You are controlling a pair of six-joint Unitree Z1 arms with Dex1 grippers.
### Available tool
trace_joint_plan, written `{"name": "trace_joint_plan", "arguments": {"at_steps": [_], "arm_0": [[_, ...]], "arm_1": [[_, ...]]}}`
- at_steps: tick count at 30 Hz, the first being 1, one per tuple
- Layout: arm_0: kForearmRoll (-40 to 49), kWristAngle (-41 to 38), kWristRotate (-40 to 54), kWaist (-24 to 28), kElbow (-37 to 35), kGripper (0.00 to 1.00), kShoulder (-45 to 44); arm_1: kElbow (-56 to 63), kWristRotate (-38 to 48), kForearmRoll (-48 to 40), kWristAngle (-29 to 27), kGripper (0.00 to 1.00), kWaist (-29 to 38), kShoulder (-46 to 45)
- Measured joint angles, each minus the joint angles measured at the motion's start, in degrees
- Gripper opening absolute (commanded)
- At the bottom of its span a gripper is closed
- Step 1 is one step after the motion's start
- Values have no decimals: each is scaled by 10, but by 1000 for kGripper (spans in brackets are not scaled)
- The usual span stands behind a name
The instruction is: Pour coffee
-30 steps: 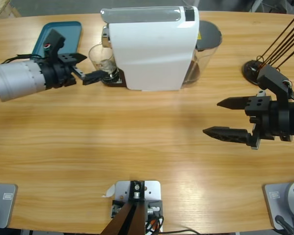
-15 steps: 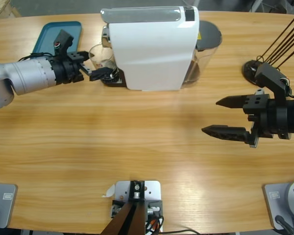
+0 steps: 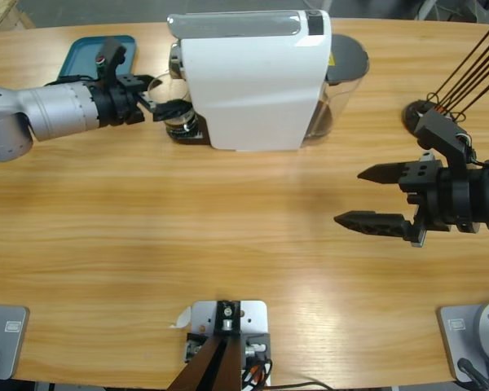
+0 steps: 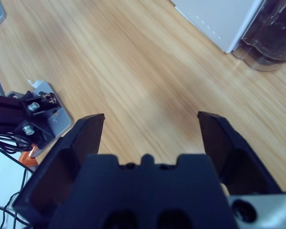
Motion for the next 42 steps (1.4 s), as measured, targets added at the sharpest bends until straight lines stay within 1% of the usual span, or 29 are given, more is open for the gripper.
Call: {"name": "trace_joint_plan", "arguments": {"at_steps": [4, 6, 7, 8, 13, 14, 23, 27, 31, 36, 42], "arm_0": [[0, -24, 0, 0, -2, 946, 9], [0, -31, 0, 1, -2, 864, 9], [0, -32, 0, 1, -2, 768, 9], [0, -33, 0, 2, -2, 617, 9], [0, -35, 0, 3, -2, 25, 9], [0, -35, 0, 3, -2, 0, 9], [-2, -36, 8, 3, -3, 0, 9], [-4, -30, 13, 5, 7, 0, 4], [-4, 6, 27, 12, 42, 0, -23], [-4, 60, 35, 40, 89, 0, -69], [-4, 130, 36, 84, 102, 0, -120]], "arm_1": [[0, 0, 2, 0, 862, 0, 4], [-1, 0, 3, 0, 862, 0, 5], [-1, 0, 3, 0, 862, 0, 5], [-2, 0, 3, 0, 862, 0, 6], [-2, 0, 4, 0, 862, 0, 6], [-2, 0, 5, 0, 861, 0, 6], [-2, 0, 6, 0, 862, 0, 6], [-2, 0, 7, 0, 862, 0, 6], [-2, 0, 8, 0, 862, 0, 6], [-2, 0, 8, 0, 862, 0, 5], [-2, 0, 8, 0, 862, 0, 4]]}}
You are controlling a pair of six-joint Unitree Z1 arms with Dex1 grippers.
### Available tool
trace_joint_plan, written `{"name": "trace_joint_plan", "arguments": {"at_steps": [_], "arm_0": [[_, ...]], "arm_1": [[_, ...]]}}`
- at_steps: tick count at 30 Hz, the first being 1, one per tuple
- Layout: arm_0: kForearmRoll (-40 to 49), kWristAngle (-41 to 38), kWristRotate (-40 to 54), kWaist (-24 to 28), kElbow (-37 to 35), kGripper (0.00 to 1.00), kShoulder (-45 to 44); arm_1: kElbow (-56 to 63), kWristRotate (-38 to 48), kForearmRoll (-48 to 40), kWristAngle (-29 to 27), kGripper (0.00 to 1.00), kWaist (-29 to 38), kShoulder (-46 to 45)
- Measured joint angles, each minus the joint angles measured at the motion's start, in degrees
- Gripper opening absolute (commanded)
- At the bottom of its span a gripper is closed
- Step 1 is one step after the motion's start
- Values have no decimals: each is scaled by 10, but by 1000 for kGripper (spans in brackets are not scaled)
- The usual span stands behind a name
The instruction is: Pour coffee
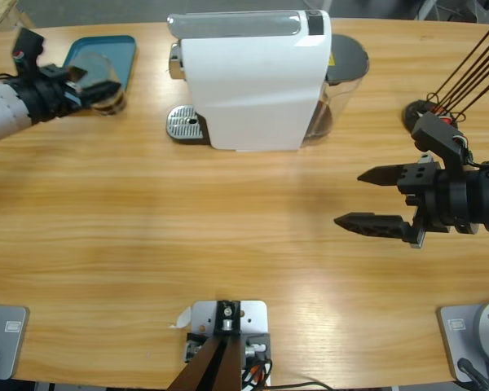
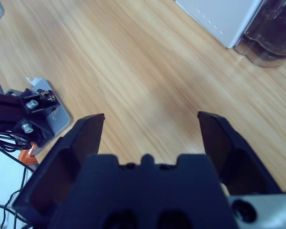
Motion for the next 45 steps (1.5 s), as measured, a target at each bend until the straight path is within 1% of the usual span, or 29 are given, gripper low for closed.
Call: {"name": "trace_joint_plan", "arguments": {"at_steps": [3, 9, 14, 24, 33, 34, 35, 36, 38, 40, 41, 43, 44, 45], "arm_0": [[0, 11, 0, 30, -4, 0, -4], [0, 12, -3, 88, -42, 0, 9], [3, 12, -5, 116, -73, 0, 38], [25, 12, -29, 127, -94, 0, 83], [28, 12, -36, 133, -121, 11, 115], [28, 12, -36, 133, -124, 104, 119], [28, 12, -37, 134, -127, 239, 122], [28, 11, -37, 134, -129, 286, 126], [28, 11, -38, 134, -131, 551, 133], [29, 10, -39, 134, -131, 790, 139], [31, 10, -40, 134, -133, 858, 141], [41, 10, -42, 137, -138, 949, 143], [47, 8, -43, 139, -143, 983, 144], [55, 6, -43, 140, -147, 987, 144]], "arm_1": [[0, 0, 0, 0, 862, 0, 0], [0, 0, 0, 0, 865, 0, 0], [0, 0, 0, 0, 865, 0, 0], [0, 0, 0, 0, 866, 0, 0], [0, 0, 0, 0, 865, 0, 0], [0, 0, 0, 0, 867, 0, 0], [0, 0, 0, 0, 866, 0, 0], [0, 0, 0, 0, 866, 0, 0], [0, 0, 0, 0, 867, 0, 0], [0, 0, 0, 0, 866, 0, 0], [0, 0, 0, 0, 867, 0, 0], [0, 0, 0, 0, 867, 0, 0], [0, 0, 0, 0, 867, 0, 0], [0, 0, 0, 0, 866, 0, 0]]}}
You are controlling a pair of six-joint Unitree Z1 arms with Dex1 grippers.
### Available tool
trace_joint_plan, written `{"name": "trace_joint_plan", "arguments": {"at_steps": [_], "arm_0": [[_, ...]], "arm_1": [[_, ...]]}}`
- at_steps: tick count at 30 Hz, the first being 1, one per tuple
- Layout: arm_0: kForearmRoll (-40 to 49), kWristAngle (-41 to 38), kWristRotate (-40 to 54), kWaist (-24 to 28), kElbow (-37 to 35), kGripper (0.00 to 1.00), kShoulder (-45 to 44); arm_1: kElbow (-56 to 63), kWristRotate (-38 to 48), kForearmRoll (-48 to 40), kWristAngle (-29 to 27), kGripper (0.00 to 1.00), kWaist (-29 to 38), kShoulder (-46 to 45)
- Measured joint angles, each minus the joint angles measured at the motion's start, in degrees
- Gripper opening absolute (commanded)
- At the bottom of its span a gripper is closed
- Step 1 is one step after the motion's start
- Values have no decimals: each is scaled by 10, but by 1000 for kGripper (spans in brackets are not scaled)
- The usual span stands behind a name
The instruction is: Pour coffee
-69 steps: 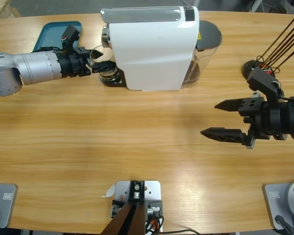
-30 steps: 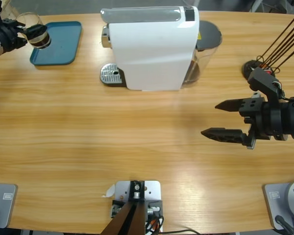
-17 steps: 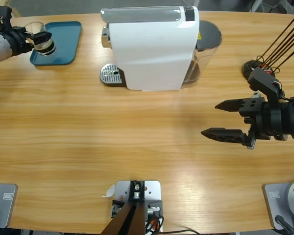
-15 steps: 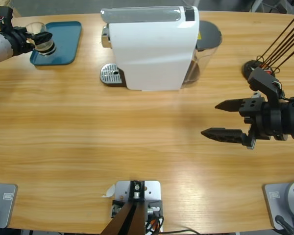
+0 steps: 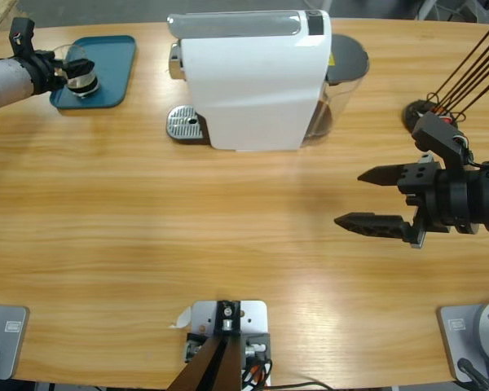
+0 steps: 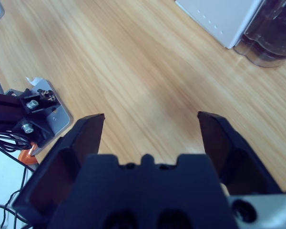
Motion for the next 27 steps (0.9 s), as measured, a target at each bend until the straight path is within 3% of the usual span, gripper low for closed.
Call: {"name": "trace_joint_plan", "arguments": {"at_steps": [11, 17, 21, 27], "arm_0": [[11, -44, -18, 6, -3, 987, -10], [73, -48, -18, -7, 4, 987, -100], [166, -48, -18, -42, 14, 987, -210], [416, -50, -18, -157, -6, 987, -436]], "arm_1": [[0, 0, 0, 0, 867, 0, 0], [0, 0, 0, 0, 867, 0, -2], [0, 0, 0, 0, 867, 0, -5], [0, 0, 0, 0, 867, 0, -14]]}}
